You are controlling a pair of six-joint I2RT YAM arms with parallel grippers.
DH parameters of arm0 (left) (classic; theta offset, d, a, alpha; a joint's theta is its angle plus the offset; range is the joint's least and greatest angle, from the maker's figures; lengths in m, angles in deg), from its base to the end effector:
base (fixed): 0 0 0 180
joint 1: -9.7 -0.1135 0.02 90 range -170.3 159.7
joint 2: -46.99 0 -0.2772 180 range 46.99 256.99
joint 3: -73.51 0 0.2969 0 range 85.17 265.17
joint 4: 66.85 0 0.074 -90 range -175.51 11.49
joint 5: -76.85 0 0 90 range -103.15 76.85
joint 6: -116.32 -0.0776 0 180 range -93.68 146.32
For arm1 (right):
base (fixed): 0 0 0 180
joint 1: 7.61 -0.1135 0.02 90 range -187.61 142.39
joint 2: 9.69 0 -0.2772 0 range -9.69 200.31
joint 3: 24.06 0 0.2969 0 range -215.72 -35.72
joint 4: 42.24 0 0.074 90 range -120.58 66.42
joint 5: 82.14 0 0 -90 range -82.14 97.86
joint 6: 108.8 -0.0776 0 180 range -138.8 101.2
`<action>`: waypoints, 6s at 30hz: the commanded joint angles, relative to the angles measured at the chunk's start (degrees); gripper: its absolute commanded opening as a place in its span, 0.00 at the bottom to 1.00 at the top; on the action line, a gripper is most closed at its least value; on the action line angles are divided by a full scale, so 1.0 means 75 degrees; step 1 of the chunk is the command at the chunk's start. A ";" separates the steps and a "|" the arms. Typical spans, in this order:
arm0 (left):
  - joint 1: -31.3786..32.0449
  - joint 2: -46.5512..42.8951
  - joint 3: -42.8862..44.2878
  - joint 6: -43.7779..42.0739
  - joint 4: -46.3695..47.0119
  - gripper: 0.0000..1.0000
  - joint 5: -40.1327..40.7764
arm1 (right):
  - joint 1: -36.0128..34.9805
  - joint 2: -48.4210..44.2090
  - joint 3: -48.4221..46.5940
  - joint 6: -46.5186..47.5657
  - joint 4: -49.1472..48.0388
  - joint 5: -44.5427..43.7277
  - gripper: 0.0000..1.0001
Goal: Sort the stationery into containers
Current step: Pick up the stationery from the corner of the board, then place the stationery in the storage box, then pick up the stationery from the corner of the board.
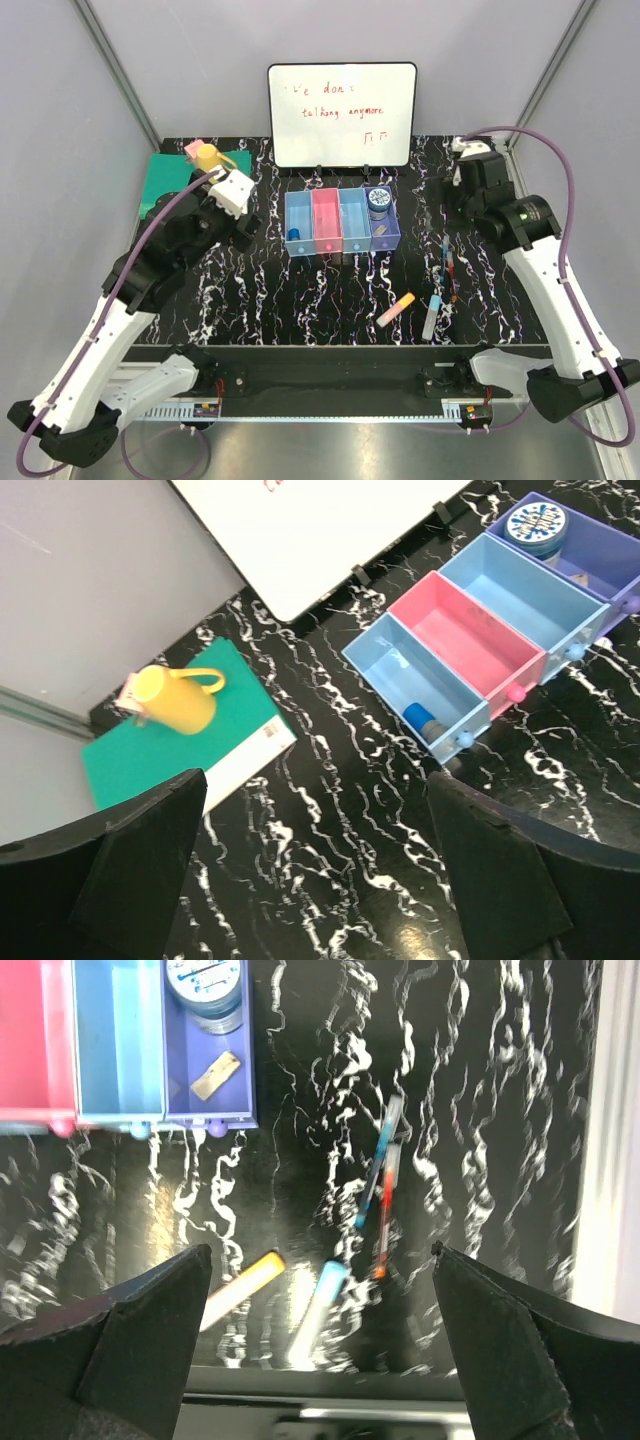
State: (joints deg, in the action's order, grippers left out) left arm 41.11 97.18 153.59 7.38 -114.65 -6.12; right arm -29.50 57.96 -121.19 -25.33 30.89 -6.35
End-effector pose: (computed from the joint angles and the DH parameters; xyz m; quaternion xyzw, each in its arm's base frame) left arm 0.2129 -0.1189 0.4280 0.3107 0.7457 -0.0145 0.5892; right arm 0.2679 0.0871 0.4130 -0.0737 0.9106 -0.0144 0.4065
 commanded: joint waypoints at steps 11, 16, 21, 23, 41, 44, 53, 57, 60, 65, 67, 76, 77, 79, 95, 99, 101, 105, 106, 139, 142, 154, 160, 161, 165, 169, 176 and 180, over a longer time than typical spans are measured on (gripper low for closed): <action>0.0041 -0.0364 -0.0053 -0.0287 0.0037 0.99 -0.0093 | 0.2051 0.0787 0.0426 -0.1125 -0.0156 0.3971 1.00; 0.0030 -0.0552 -0.0216 -0.0311 0.0014 0.99 -0.0292 | 0.2051 0.1022 0.1656 -0.0548 -0.0707 0.3279 1.00; 0.0030 -0.0728 -0.0392 -0.0357 0.0002 0.99 -0.0409 | 0.2051 0.1046 0.2699 0.0177 -0.0942 0.3804 1.00; 0.0030 -0.0798 -0.0463 -0.0439 0.0002 0.99 -0.0480 | 0.1900 0.1022 0.2829 0.0830 -0.1059 0.3993 1.00; 0.0041 -0.0646 -0.0674 -0.0533 -0.0021 0.99 -0.0562 | -0.0116 0.0191 0.4165 0.7746 -0.1669 0.4146 1.00; 0.0041 -0.0611 -0.0685 -0.0545 -0.0033 0.99 -0.0538 | -0.0339 0.0142 0.4283 0.8439 -0.1623 0.4099 1.00; 0.0041 -0.0610 -0.0744 -0.0569 -0.0021 0.99 -0.0527 | -0.1123 0.0529 0.4645 0.9459 -0.1575 0.3912 1.00; 0.0041 -0.0622 -0.0768 -0.0580 -0.0033 0.99 -0.0503 | -0.1311 0.0694 0.4857 0.9763 -0.1750 0.3806 1.00; 0.0041 -0.0646 -0.0779 -0.0592 -0.0021 0.99 -0.0503 | -0.1393 0.0857 0.5044 0.9998 -0.1903 0.3759 1.00; 0.0041 -0.0646 -0.0779 -0.0592 -0.0021 0.99 -0.0468 | -0.1441 0.1220 0.5291 1.0163 -0.2453 0.3689 1.00; 0.0041 -0.0646 -0.0791 -0.0592 -0.0033 0.99 -0.0456 | -0.1452 0.1396 0.5337 1.0175 -0.2699 0.3700 1.00; 0.0041 -0.0599 -0.0756 -0.0569 -0.0021 0.99 -0.0445 | -0.1499 0.1666 0.5782 1.0479 -0.3602 0.3478 1.00; 0.0041 -0.0576 -0.0733 -0.0569 -0.0021 0.99 -0.0445 | -0.1488 0.1678 0.5818 1.0526 -0.3637 0.3478 0.99; 0.0041 -0.0552 -0.0686 -0.0580 -0.0021 0.99 -0.0433 | -0.1488 0.1713 0.5935 1.0550 -0.3813 0.3466 0.92; 0.0041 -0.0598 -0.0604 -0.0709 -0.0009 0.99 -0.0363 | -0.1640 0.1667 0.6100 1.0165 -0.3885 0.3419 0.00; 0.0030 -0.0669 -0.0627 -0.0791 -0.0021 0.99 -0.0316 | -0.1757 0.1456 0.5096 0.8994 -0.3276 0.3851 0.00; 0.0041 -0.0704 -0.0650 -0.0791 -0.0021 0.99 -0.0316 | -0.1816 0.1397 0.4614 0.8118 -0.2855 0.4132 0.00; 0.0041 -0.0716 -0.0721 -0.0710 -0.0009 0.99 -0.0363 | -0.2061 0.1163 0.3466 0.6966 -0.2642 0.4661 0.00; 0.0041 -0.0693 -0.0732 -0.0663 -0.0009 0.99 -0.0374 | -0.2085 0.1163 0.3277 0.6500 -0.2642 0.4719 0.00; 0.0041 -0.1009 -0.1236 -0.0721 0.0248 0.99 -0.0562 | -0.0726 0.5205 0.0075 0.0823 -0.5419 0.2610 0.00; 0.0041 -0.0986 -0.1248 -0.0709 0.0283 0.99 -0.0597 | -0.0726 0.5229 0.0251 0.0823 -0.5466 0.2622 0.00; 0.0041 -0.1044 -0.1342 -0.0756 0.0354 0.99 -0.0585 | -0.0656 0.5381 0.0826 0.0636 -0.5630 0.3172 0.11; 0.0041 -0.1032 -0.1365 -0.0698 0.0412 0.99 -0.0621 | -0.0656 0.5194 0.0814 0.0834 -0.5630 0.3255 0.57; 0.0041 -0.1032 -0.1354 -0.0697 0.0412 0.99 -0.0632 | -0.0656 0.5101 0.0814 0.0835 -0.5630 0.3255 0.59; 0.0041 -0.1009 -0.1249 -0.0709 0.0424 0.99 -0.0667 | -0.0656 0.4761 0.0896 0.1174 -0.5607 0.3232 0.59; 0.0030 -0.1009 -0.1096 -0.0709 0.0424 0.99 -0.0691 | -0.0656 0.4002 0.1013 0.1502 -0.5408 0.3092 0.59; 0.0041 -0.1079 -0.0850 -0.0908 0.0307 0.99 -0.0691 | -0.0656 0.2079 0.2019 0.2322 -0.4390 0.3255 0.56; 0.0041 -0.1185 -0.0943 -0.1084 0.0225 0.99 -0.0691 | -0.0667 0.1094 0.3319 0.4848 -0.3289 0.3513 0.58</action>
State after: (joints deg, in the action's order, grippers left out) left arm 41.16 89.53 144.61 0.93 -114.85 -10.17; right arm -34.59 71.95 -104.34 -6.66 -3.84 18.28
